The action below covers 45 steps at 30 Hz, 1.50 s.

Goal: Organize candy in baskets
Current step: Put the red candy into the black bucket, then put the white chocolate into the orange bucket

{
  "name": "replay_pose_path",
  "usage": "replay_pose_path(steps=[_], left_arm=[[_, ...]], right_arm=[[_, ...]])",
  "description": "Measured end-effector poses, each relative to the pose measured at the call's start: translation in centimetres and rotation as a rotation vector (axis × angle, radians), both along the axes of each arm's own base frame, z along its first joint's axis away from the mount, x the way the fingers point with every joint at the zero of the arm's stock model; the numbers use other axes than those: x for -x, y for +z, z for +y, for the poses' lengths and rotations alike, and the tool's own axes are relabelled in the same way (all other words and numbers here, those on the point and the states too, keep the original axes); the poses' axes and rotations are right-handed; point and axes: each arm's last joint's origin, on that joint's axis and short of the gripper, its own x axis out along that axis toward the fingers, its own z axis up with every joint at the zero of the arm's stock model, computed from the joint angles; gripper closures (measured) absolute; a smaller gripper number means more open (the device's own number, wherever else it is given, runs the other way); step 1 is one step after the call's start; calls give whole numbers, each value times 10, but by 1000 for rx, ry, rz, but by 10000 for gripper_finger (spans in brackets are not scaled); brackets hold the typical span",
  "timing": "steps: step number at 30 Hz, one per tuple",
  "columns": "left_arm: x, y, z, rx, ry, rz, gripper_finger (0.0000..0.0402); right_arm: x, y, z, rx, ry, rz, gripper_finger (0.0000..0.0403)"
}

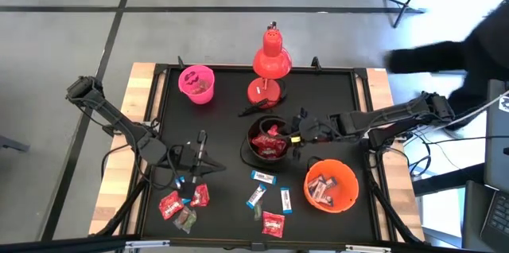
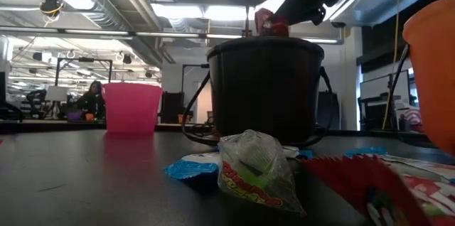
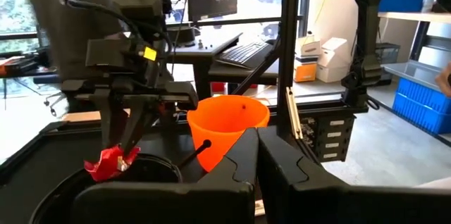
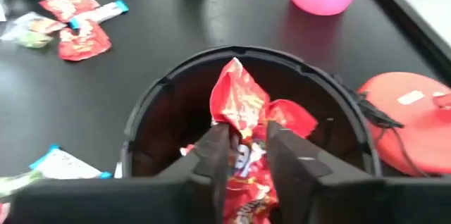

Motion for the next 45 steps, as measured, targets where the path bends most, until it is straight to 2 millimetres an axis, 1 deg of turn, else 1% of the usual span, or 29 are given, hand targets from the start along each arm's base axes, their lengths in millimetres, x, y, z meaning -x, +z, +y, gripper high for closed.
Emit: replay_pose_path(steps=[4,8,11,17,20,22,24,29,31,35,40,45], left_arm=[[-1,0,1,0,4,0,401],[-1,0,1,0,4,0,401],[-1,0,1,-1,4,2,401],[-1,-1,1,-5,4,12,401],[-1,-2,1,0,4,14,401],[-1,-2,1,-2,4,17,401],[-1,-2,1,-3,4,18,401],[-2,-4,0,-7,-3,26,401],[-4,-7,-2,-14,-3,37,401],[-8,-12,-3,-26,2,54,401],[-13,-19,-5,-4,12,78,401],[-20,-31,-11,26,-6,124,401]], right_arm=[[0,0,-1,18,-24,-3,256],[2,3,-1,18,-27,-12,226],[4,4,-2,30,-45,-15,218],[9,9,-3,31,-54,-19,217],[11,12,1,-54,-6,-37,217],[11,14,12,-56,62,-55,217],[15,15,28,9,127,-57,217],[30,17,66,133,185,-77,217],[35,22,79,147,211,-97,217],[40,31,105,144,271,-132,217],[34,30,133,184,331,-82,217],[23,23,151,216,362,9,217]])
